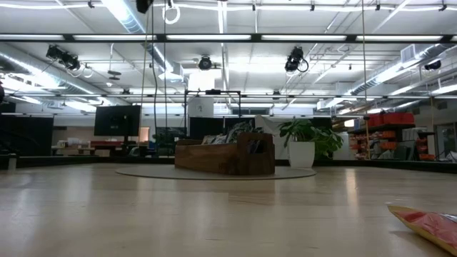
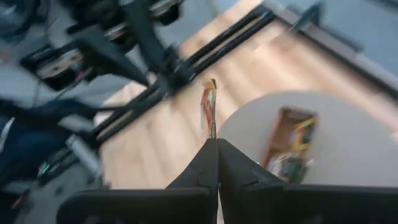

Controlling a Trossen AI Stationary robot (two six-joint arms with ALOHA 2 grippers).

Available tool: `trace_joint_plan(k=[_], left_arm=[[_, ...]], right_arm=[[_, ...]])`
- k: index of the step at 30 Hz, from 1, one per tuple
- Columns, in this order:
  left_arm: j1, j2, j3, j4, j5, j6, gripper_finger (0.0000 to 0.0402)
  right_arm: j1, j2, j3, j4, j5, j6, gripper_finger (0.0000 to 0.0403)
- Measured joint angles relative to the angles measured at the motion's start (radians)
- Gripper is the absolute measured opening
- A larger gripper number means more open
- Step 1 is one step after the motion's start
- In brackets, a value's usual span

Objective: Pick & Place Tea
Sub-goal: Put the yellow tea bag into the left section of the wooden organizer

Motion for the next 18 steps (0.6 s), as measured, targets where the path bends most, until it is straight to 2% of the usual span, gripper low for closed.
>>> trace_joint_plan(k=[3, 11, 18], left_arm=[[0.000, -0.054, 0.000, -0.003, -0.057, 0.049, 0.0085], [0.000, -0.211, 0.000, -0.041, -0.106, 0.141, 0.0085], [0.000, -0.329, 0.000, -0.156, -0.193, 0.134, 0.0085]], right_arm=[[-0.009, -0.006, 0.000, 0.038, 0.081, 0.016, 0.0000], [-0.019, -0.007, 0.000, 0.086, 0.320, 0.053, 0.0000], [-0.065, 0.019, 0.000, 0.143, 0.366, 0.070, 0.0000]])
